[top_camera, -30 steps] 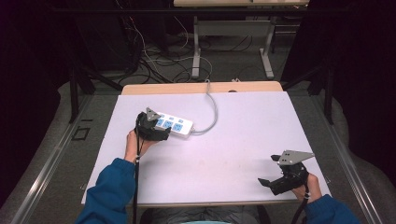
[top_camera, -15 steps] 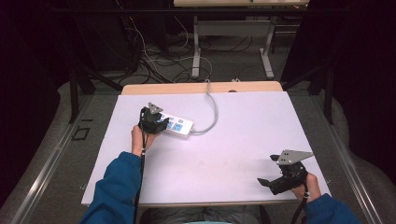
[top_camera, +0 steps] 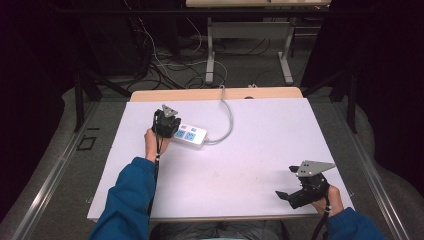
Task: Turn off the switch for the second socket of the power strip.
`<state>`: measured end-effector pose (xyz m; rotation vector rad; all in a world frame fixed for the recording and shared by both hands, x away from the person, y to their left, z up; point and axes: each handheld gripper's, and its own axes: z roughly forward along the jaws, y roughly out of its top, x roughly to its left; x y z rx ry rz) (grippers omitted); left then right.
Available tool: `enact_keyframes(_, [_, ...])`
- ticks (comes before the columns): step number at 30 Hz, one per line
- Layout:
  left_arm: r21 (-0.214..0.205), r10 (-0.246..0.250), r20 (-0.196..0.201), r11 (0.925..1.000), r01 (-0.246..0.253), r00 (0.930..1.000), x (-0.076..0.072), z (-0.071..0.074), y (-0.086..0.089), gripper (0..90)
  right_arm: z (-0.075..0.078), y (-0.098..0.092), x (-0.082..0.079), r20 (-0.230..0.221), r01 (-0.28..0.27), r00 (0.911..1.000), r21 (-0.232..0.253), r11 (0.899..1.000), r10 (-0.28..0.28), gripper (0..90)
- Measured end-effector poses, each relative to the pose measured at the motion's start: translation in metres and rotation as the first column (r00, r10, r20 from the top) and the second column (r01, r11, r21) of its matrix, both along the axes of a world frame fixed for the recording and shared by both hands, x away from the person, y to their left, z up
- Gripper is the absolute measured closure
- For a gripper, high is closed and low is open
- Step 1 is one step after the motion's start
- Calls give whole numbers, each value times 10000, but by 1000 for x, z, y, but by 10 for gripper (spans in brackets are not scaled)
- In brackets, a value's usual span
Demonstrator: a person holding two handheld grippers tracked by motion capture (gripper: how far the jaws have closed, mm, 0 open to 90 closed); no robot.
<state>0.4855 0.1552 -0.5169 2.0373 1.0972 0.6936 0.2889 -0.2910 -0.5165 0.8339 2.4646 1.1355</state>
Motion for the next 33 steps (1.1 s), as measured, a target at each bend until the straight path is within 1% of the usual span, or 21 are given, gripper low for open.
enact_keyframes(2, [-80, 5, -58, 10000, -6, 10000, 1, -2, 0, 900, 0, 0, 1, 93, -95, 9999, -42, 9999, 95, 19])
enact_keyframes(6, [-270, -62, -153, 9996, 58, 9999, 2, -7, 0, 900, 0, 0, 1, 92, -103, 9999, -53, 9999, 103, 20])
enact_keyframes(7, [-363, -21, -150, 9993, 15, 9999, 2, -8, -1, 900, 0, 0, 1, 94, -102, 9999, -53, 9999, 103, 20])
enact_keyframes(9, [-416, -115, -91, 9991, 111, 9999, 4, -11, -3, 900, 0, 0, 1, 94, -96, 9999, -54, 9999, 97, 20])
enact_keyframes(10, [-293, -119, -178, 9995, 114, 9998, 3, -12, -4, 900, -1, 0, 1, 129, -42, 9999, 18, 10000, 41, 19])
enact_keyframes(11, [-275, -128, -143, 9995, 124, 9998, 4, -14, -5, 900, -1, 0, 1, 129, -42, 9999, 18, 10000, 41, 19])
enact_keyframes(12, [-201, -131, -195, 9997, 127, 9997, 4, -14, -6, 900, -1, 0, 1, 148, -50, 9999, 10, 10000, 50, 19])
enact_keyframes(13, [-244, -132, -201, 9996, 127, 9997, 4, -15, -7, 900, -1, 0, 1, 147, -58, 9999, 5, 10000, 58, 20])
enact_keyframes(18, [-182, -194, -218, 9997, 190, 9996, 7, -19, -7, 900, -1, 0, 1, 126, -59, 9999, -49, 10000, 60, 20])
enact_keyframes(19, [-224, -113, -235, 9997, 107, 9997, 7, -20, -7, 900, -1, 0, 1, 126, -59, 9999, -49, 10000, 60, 20])
enact_keyframes(20, [-206, -142, -293, 9997, 136, 9995, 7, -20, -6, 900, -1, 0, 1, 131, -88, 9999, -34, 10000, 89, 20])
enact_keyframes(21, [-272, -108, -196, 9996, 103, 9997, 8, -22, -6, 900, -1, 0, 1, 135, -101, 9999, -37, 9999, 102, 20])
enact_keyframes(22, [-260, -200, -232, 9995, 194, 9995, 9, -22, -6, 900, -1, 0, 1, 144, -66, 9999, -60, 10000, 67, 20])
enact_keyframes(23, [-299, -196, -192, 9994, 190, 9996, 9, -23, -6, 900, -1, 0, 1, 185, -22, 9998, 28, 10000, 21, 20])
enact_keyframes(25, [-197, -243, -293, 9995, 237, 9993, 10, -23, -6, 900, -1, 0, 2, 78, -111, 9999, 42, 9999, 110, 20])
enact_keyframes(27, [-225, -276, -246, 9994, 270, 9993, 10, -24, -7, 900, -1, 0, 1, 37, -24, 10000, -13, 10000, 24, 20])
enact_keyframes(28, [-250, -233, -199, 9994, 228, 9995, 10, -24, -7, 900, -1, 0, 2, 29, -116, 9999, -76, 9999, 116, 20])
enact_keyframes(29, [-146, -263, -256, 9996, 259, 9993, 10, -24, -7, 900, -1, 0, 2, 47, -99, 9999, -52, 9999, 100, 20])
enact_keyframes(31, [-152, -288, -276, 9995, 284, 9992, 11, -24, -7, 900, -2, 0, 1, 76, -15, 10000, 27, 10000, 15, 20])
enact_keyframes(32, [-244, -303, -230, 9993, 297, 9993, 11, -25, -7, 900, -2, 0, 1, 66, -96, 9999, 32, 9999, 96, 20])
enact_keyframes(33, [-225, -286, -258, 9994, 280, 9993, 11, -26, -7, 900, -2, 0, 2, 98, -106, 9999, 19, 9999, 106, 20])
